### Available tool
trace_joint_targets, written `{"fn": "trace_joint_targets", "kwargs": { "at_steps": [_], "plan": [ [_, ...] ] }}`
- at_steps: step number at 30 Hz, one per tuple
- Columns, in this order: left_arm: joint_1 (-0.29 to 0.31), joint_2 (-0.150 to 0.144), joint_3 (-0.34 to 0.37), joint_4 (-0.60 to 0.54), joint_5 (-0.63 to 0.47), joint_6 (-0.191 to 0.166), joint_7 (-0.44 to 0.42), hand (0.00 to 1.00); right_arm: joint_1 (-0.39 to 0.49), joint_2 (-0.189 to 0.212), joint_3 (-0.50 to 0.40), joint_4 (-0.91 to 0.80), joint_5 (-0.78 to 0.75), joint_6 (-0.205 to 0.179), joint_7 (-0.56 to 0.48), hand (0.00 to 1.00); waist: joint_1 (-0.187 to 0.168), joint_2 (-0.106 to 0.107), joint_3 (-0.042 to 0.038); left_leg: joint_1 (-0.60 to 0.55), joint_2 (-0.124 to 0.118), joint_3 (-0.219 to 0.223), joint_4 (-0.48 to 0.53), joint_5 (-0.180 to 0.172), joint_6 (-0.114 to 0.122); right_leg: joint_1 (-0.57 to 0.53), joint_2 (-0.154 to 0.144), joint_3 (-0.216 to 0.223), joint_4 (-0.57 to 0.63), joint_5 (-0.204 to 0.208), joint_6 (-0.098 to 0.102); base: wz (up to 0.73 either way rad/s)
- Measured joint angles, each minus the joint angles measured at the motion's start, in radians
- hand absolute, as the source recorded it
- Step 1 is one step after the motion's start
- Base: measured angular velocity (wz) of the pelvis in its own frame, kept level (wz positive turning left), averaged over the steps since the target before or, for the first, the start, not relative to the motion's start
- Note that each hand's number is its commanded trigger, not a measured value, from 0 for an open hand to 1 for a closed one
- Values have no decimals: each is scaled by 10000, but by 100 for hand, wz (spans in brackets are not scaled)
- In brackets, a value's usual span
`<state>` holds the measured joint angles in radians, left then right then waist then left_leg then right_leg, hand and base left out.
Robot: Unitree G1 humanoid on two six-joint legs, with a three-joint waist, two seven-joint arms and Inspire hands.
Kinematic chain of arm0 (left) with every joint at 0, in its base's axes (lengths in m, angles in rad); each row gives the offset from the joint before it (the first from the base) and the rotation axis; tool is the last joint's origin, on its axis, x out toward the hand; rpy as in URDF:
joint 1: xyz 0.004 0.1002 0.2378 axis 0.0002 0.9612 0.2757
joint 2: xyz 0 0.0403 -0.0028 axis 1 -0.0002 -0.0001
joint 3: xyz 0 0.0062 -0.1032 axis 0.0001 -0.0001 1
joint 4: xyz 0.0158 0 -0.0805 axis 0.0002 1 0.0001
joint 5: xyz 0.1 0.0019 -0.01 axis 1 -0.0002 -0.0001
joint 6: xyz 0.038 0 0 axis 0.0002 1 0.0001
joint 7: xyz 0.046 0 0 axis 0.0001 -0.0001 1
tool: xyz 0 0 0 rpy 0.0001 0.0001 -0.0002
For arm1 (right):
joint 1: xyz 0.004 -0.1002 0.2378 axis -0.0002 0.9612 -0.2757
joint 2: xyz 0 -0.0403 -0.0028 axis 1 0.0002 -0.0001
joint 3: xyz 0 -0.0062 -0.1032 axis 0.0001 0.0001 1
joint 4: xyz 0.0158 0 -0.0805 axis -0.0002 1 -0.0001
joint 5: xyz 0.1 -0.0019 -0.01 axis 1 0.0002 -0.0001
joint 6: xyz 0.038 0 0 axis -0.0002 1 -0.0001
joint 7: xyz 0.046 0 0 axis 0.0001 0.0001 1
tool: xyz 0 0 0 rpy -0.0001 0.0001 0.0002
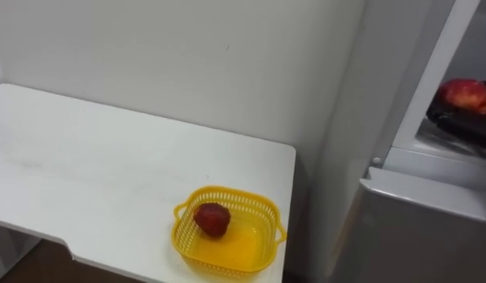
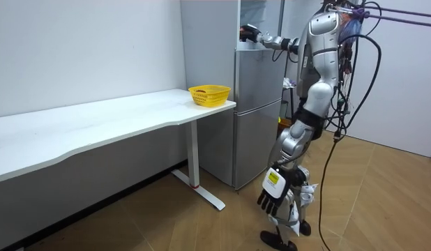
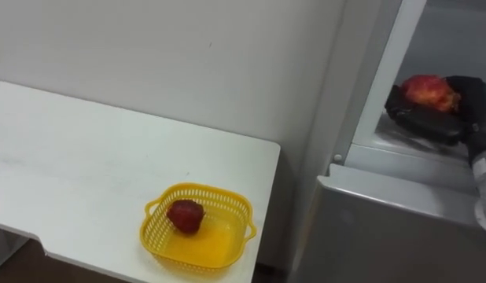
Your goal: Retrieve from the upper fridge
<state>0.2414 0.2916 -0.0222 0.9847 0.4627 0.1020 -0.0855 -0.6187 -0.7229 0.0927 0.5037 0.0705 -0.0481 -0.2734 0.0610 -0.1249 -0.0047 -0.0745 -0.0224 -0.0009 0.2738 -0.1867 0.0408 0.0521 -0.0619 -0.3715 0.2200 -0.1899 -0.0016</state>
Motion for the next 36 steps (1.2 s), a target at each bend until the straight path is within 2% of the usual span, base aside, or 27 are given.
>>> {"fn": "trace_joint_targets", "kwargs": {
  "at_steps": [3, 7, 10, 12, 15, 18, 21, 24, 26, 28, 30, 33, 36],
  "plan": [
    [-16, -17, 7, -7, 6, -1, 147, 0, 389, 189, -438, -685, -141, 70, -366, 100, -64, 53, -4, -2, 0, 55, 5, -1, 1, -6, -1, 6, -3, 0, 0, 0],
    [-100, -202, 89, 45, -2, 4, 401, 0, 1424, 593, -1173, -3069, -783, 80, -904, 100, -196, 289, 7, 114, 6, 144, -53, 4, 6, 24, -11, 39, -11, 0, 0, -4],
    [-18, -325, 97, 78, -5, -27, 573, 0, 2198, 1039, -1287, -4449, -1212, 0, -1188, 100, -266, 389, 13, 315, 48, 277, -151, 3, 4, 169, 12, 129, -11, 0, 0, -12],
    [-24, -391, 122, 189, -6, -183, 581, 0, 2631, 1330, -1324, -5066, -1270, -94, -1277, 100, -305, 413, 0, 362, 64, 293, -174, 2, -2, 188, 23, 142, -13, 0, 1, -8],
    [-84, -616, 181, 189, -1, -279, 688, 0, 3138, 1452, -1458, -5905, -1593, -201, -1474, 100, -311, 423, 2, 359, 68, 329, -156, 5, -6, 164, 23, 232, -14, 0, 0, -8],
    [-71, -759, 215, 156, 20, -305, 737, 0, 3223, 1453, -1540, -6916, -2540, -188, -1501, 100, -297, 416, -2, 338, 100, 563, -166, 5, -5, 66, -5, 457, -64, -17, -25, -16],
    [-67, -730, 228, 159, -3, -308, 736, 0, 3222, 1451, -1645, -7915, -3067, -305, -1566, 100, -337, 374, -28, 357, 105, 581, -177, 4, -4, 146, 48, 510, -247, 12, -31, -3],
    [-212, -668, 217, 154, -4, -376, 732, 0, 3223, 1451, -1638, -8348, -3383, -612, -1619, 100, -328, 359, -25, 371, 110, 583, -185, 4, -4, 177, 117, 517, -341, 66, -31, 0],
    [-325, -664, 208, 164, -11, -413, 732, 0, 3229, 1452, -1559, -8515, -3541, -635, -1556, 100, -304, 341, -4, 423, 110, 603, -207, 4, -3, 195, 106, 505, -331, 83, -27, -2],
    [-524, -648, 179, 165, -126, -450, 738, 0, 3228, 1473, -1445, -8848, -3586, -629, -1283, 100, -258, 327, 62, 462, 111, 658, -365, 11, -2, 180, 83, 495, -300, 84, -25, -8],
    [-615, -652, 180, 210, -404, -481, 741, 0, 3229, 1660, -1242, -9209, -3827, -645, -1094, 100, -247, 359, 88, 508, 121, 680, -417, 10, -2, 182, 97, 607, -299, 84, -25, -10],
    [-750, -653, 175, 277, -395, -699, 744, 0, 3229, 2061, -905, -9568, -4442, -931, -749, 100, -255, 400, 117, 530, 121, 680, -459, 7, -2, 175, 104, 638, -305, 85, -25, -1],
    [-743, -659, 148, 305, -377, -831, 744, 0, 3239, 2409, -576, -9609, -4998, -1029, -396, 100, -201, 433, 135, 623, 110, 694, -550, 8, -4, 216, 101, 622, -305, 86, -23, -1]
  ]
}}
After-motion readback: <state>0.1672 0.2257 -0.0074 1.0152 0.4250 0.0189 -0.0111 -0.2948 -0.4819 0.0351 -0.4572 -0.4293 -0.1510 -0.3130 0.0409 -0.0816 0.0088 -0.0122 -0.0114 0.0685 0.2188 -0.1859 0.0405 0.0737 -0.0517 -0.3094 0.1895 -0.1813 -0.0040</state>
